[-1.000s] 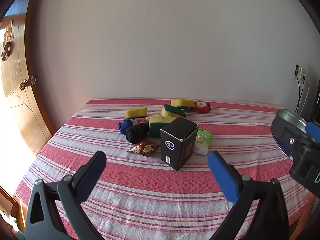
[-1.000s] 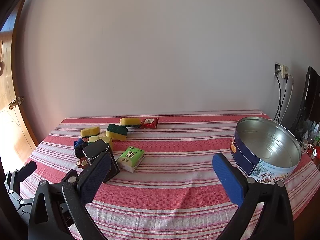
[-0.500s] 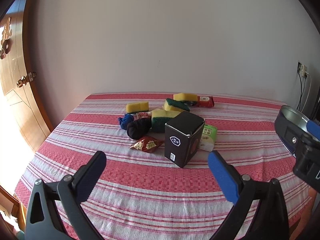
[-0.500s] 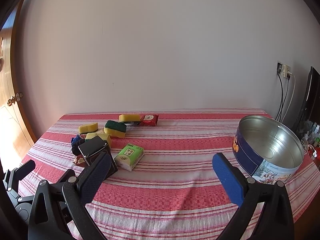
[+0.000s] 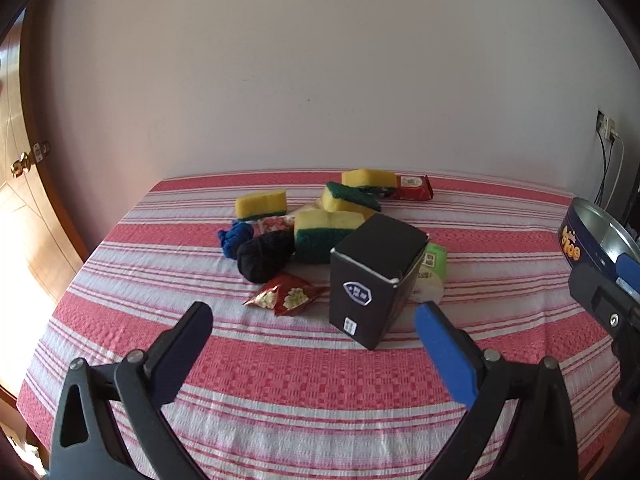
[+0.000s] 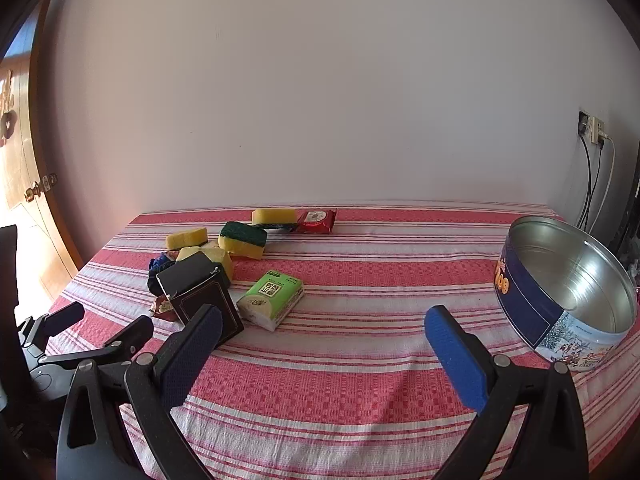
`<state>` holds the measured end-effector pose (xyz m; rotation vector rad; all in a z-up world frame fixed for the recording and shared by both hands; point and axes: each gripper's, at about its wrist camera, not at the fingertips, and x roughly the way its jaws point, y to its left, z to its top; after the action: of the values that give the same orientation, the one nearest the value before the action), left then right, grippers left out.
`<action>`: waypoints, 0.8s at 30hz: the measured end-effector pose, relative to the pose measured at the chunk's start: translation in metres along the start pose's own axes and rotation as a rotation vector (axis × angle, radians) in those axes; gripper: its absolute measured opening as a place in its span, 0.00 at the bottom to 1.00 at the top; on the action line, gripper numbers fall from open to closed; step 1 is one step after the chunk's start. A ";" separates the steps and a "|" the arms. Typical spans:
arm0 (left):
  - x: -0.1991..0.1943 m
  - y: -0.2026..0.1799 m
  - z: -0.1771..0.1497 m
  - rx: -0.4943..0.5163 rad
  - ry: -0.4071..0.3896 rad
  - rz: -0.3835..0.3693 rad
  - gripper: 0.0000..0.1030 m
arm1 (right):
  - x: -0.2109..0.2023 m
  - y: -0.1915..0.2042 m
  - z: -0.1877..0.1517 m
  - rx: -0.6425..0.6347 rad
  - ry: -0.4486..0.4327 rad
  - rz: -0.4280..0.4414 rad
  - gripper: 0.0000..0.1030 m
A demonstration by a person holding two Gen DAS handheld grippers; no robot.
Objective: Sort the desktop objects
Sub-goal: 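Grasp the black tin box with left tool while right tool grasps green tissue pack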
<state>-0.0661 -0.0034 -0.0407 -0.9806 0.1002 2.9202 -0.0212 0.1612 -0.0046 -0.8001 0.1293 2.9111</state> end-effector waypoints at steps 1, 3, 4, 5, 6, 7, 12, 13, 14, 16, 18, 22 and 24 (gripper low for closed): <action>0.007 -0.008 0.004 0.025 0.002 0.000 0.99 | 0.001 -0.002 0.001 0.003 0.001 -0.003 1.00; 0.022 -0.022 0.012 0.080 0.010 -0.016 0.99 | 0.003 -0.008 0.002 0.009 0.006 -0.014 1.00; 0.030 -0.028 0.014 0.098 0.023 -0.012 0.95 | 0.004 -0.011 0.002 0.012 0.009 -0.021 1.00; 0.039 -0.033 0.017 0.112 0.042 -0.007 0.88 | 0.005 -0.014 0.002 0.015 0.011 -0.027 1.00; 0.048 -0.036 0.018 0.123 0.062 -0.013 0.85 | 0.006 -0.016 0.003 0.018 0.013 -0.034 1.00; 0.056 -0.038 0.019 0.128 0.083 -0.018 0.78 | 0.008 -0.018 0.003 0.020 0.017 -0.040 1.00; 0.082 -0.034 0.015 0.090 0.169 -0.076 0.62 | 0.018 -0.027 0.006 0.035 0.036 -0.042 1.00; 0.085 -0.034 0.013 0.091 0.172 -0.078 0.57 | 0.021 -0.027 0.006 0.037 0.041 -0.039 1.00; 0.087 -0.034 0.012 0.096 0.169 -0.081 0.46 | 0.025 -0.027 0.007 0.039 0.050 -0.032 1.00; 0.088 -0.034 0.010 0.099 0.155 -0.084 0.46 | 0.036 -0.026 0.007 0.051 0.077 0.001 1.00; 0.087 -0.030 0.010 0.096 0.132 -0.081 0.46 | 0.050 -0.023 0.008 0.060 0.106 0.036 0.98; 0.068 -0.005 0.018 -0.004 -0.001 -0.107 0.46 | 0.085 -0.013 0.008 0.072 0.196 0.076 0.77; 0.056 0.006 0.024 -0.048 -0.079 -0.090 0.46 | 0.103 -0.008 0.006 0.097 0.249 0.118 0.74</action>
<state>-0.1255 -0.0051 -0.0557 -0.8508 -0.0177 2.8871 -0.1113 0.1789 -0.0524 -1.1717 0.3487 2.8717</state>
